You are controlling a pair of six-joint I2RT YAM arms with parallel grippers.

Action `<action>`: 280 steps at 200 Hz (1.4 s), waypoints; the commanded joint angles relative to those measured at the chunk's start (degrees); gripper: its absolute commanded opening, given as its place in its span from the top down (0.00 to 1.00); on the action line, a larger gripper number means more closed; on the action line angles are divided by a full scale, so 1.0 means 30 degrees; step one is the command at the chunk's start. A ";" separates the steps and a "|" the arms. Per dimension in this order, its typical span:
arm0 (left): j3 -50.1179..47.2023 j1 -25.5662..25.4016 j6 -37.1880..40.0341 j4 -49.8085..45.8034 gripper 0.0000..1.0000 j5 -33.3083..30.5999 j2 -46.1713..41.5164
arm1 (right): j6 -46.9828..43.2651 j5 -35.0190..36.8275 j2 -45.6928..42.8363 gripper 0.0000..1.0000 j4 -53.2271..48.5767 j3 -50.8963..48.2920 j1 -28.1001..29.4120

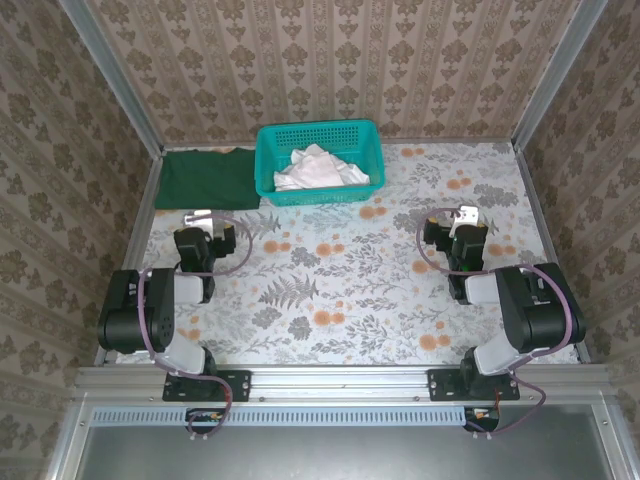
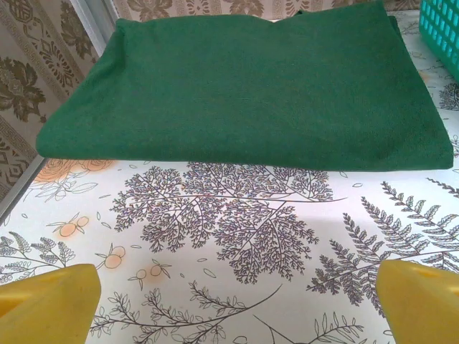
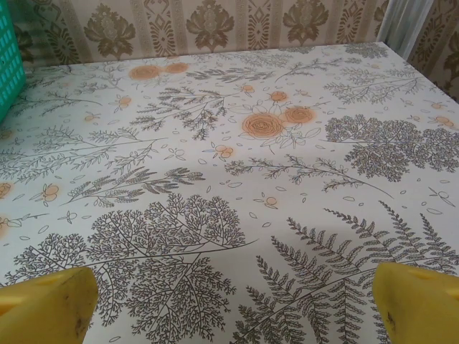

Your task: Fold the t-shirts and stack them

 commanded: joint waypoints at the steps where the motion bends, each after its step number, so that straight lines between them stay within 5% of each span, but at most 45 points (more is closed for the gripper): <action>1: 0.0218 -0.0116 0.0292 0.0340 0.00 -0.0176 -0.0097 | 0.0034 0.0093 -0.0265 0.00 0.0246 -0.0020 -0.0073; 221: 0.0131 -0.0168 0.0364 0.0506 0.00 -0.0212 -0.0126 | -0.0297 -0.0271 -0.0318 0.00 0.0215 0.0063 0.0041; 257: 0.0706 -0.0963 0.0725 -0.3365 0.00 -0.1948 -0.3710 | -0.0479 0.1211 -0.5578 0.00 -0.4694 0.0542 0.0827; 280: 0.1708 -0.1945 0.0196 -0.6410 0.00 -0.2355 -0.7332 | 0.2787 0.0635 -0.9685 0.01 -0.7062 0.0441 0.0806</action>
